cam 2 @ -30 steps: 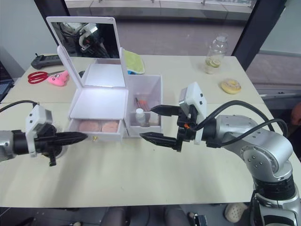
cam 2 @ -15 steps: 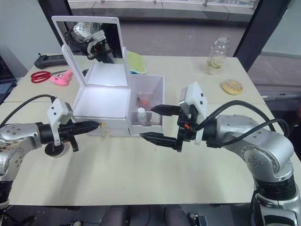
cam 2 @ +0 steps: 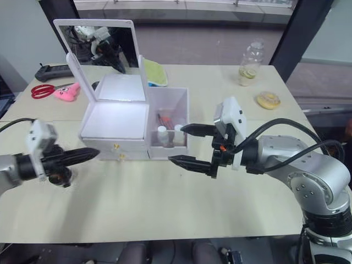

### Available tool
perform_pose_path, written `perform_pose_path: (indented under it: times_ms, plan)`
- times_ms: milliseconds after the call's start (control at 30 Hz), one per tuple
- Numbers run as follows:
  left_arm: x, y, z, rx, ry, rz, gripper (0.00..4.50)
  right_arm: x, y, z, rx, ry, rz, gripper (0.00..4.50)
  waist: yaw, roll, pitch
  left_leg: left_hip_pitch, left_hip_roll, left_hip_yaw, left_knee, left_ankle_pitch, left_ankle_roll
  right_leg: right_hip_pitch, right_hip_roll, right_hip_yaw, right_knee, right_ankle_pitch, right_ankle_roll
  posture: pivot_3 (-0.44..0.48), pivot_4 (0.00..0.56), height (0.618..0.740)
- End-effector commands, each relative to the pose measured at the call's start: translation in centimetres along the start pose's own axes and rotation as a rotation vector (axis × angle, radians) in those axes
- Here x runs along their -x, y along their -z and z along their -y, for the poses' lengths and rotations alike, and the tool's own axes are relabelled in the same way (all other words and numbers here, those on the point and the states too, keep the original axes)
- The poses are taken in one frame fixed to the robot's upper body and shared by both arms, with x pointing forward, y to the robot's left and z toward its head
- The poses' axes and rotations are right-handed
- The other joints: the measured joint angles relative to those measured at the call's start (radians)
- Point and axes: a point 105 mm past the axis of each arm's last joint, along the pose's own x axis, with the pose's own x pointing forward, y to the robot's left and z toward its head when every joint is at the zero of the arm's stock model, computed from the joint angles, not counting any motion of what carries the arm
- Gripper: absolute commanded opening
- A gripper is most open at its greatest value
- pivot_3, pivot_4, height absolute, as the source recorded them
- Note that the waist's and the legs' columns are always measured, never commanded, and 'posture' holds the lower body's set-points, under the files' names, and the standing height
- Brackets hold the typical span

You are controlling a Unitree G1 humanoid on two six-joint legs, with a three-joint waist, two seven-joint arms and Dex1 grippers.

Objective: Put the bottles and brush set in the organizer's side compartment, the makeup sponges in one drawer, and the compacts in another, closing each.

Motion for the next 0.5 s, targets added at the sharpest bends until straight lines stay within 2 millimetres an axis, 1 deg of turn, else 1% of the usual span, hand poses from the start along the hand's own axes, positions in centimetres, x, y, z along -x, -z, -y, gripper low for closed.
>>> perform_pose_path:
  times_ms: [33,100,133,200,233,267,333,367,400,433,467,500]
  plan:
    - [2.8,-0.1,-0.5,-0.01,-0.093,-0.003,0.04,1.1,-0.3,0.3,0.022,0.038,0.003,4.5,0.0,0.0,0.0,0.0,0.0,0.0,0.0,0.0,0.0,0.0,0.0,0.0,0.0,0.0,0.0,0.0,0.15,0.74]
    - [4.0,0.8,-0.8,0.0,-0.15,-0.028,0.04,1.8,0.4,0.7,0.007,0.067,-0.02,4.5,0.001,0.0,0.0,0.001,0.0,0.0,0.0,0.0,0.0,0.001,0.0,0.0,-0.001,0.0,-0.001,0.0,0.15,0.74]
    - [4.7,1.2,-1.0,0.004,-0.181,-0.036,0.04,2.3,1.1,1.0,0.001,0.086,-0.046,4.5,0.003,0.0,0.0,0.001,0.0,0.001,-0.001,0.0,0.0,0.0,0.0,0.0,-0.001,0.0,-0.001,0.0,0.15,0.74]
    - [5.9,1.5,-1.4,0.014,-0.233,-0.035,0.04,3.4,2.3,1.3,-0.009,0.112,-0.078,4.5,0.008,0.0,0.0,0.001,0.0,0.001,0.0,0.0,0.0,0.001,-0.001,0.0,-0.001,0.0,-0.001,0.0,0.15,0.74]
    - [6.6,1.7,-1.6,0.013,-0.264,-0.038,0.04,4.1,2.7,1.6,-0.028,0.136,-0.068,4.5,0.009,0.0,0.0,0.001,0.0,0.001,0.0,0.0,0.0,0.001,-0.001,0.0,-0.002,-0.001,-0.001,0.0,0.15,0.74]
    - [7.6,2.2,-2.1,0.006,-0.301,-0.058,0.04,5.4,3.7,2.3,-0.029,0.188,-0.081,4.5,0.01,-0.001,0.0,0.001,0.0,0.001,0.0,0.0,0.0,0.001,-0.001,0.0,-0.002,-0.001,-0.001,0.0,0.15,0.74]
    - [8.9,2.9,-2.7,-0.006,-0.348,-0.095,0.04,7.4,5.2,3.0,-0.029,0.257,-0.104,4.5,0.011,-0.001,0.0,0.001,0.0,0.001,0.0,0.0,0.0,0.001,-0.001,0.0,-0.002,-0.001,-0.001,0.0,0.15,0.74]
    - [10.0,3.2,-3.3,-0.009,-0.388,-0.109,0.04,8.9,6.1,3.5,-0.041,0.308,-0.124,4.5,0.01,-0.001,0.0,0.001,0.0,0.001,0.0,0.0,0.0,0.001,-0.001,0.0,-0.003,-0.001,-0.001,0.0,0.15,0.74]
    - [10.8,3.4,-3.8,-0.01,-0.413,-0.116,0.04,9.9,6.7,3.7,-0.05,0.338,-0.133,4.5,0.01,-0.001,0.0,0.002,0.0,0.001,0.0,0.0,0.0,0.001,-0.001,0.0,-0.003,-0.001,-0.001,0.0,0.15,0.74]
    - [12.2,3.9,-4.5,-0.008,-0.46,-0.133,0.21,11.5,7.7,4.0,-0.073,0.387,-0.159,4.5,0.008,-0.001,0.0,0.002,0.0,0.001,0.0,0.0,0.0,0.001,-0.001,0.0,-0.003,-0.001,-0.001,0.0,0.15,0.74]
    - [13.1,4.1,-5.0,-0.007,-0.488,-0.145,0.4,12.6,8.4,4.0,-0.086,0.416,-0.178,4.5,0.007,-0.001,0.0,0.003,0.0,0.001,0.0,0.0,0.0,0.001,-0.001,0.0,-0.003,-0.001,-0.001,0.0,0.15,0.74]
    - [14.6,4.8,-5.6,0.0,-0.531,-0.17,0.55,14.2,9.2,4.3,-0.095,0.463,-0.208,4.5,0.007,-0.001,0.0,0.003,0.0,0.001,-0.001,0.0,0.0,0.001,-0.001,0.0,-0.003,-0.001,-0.001,0.0,0.15,0.74]
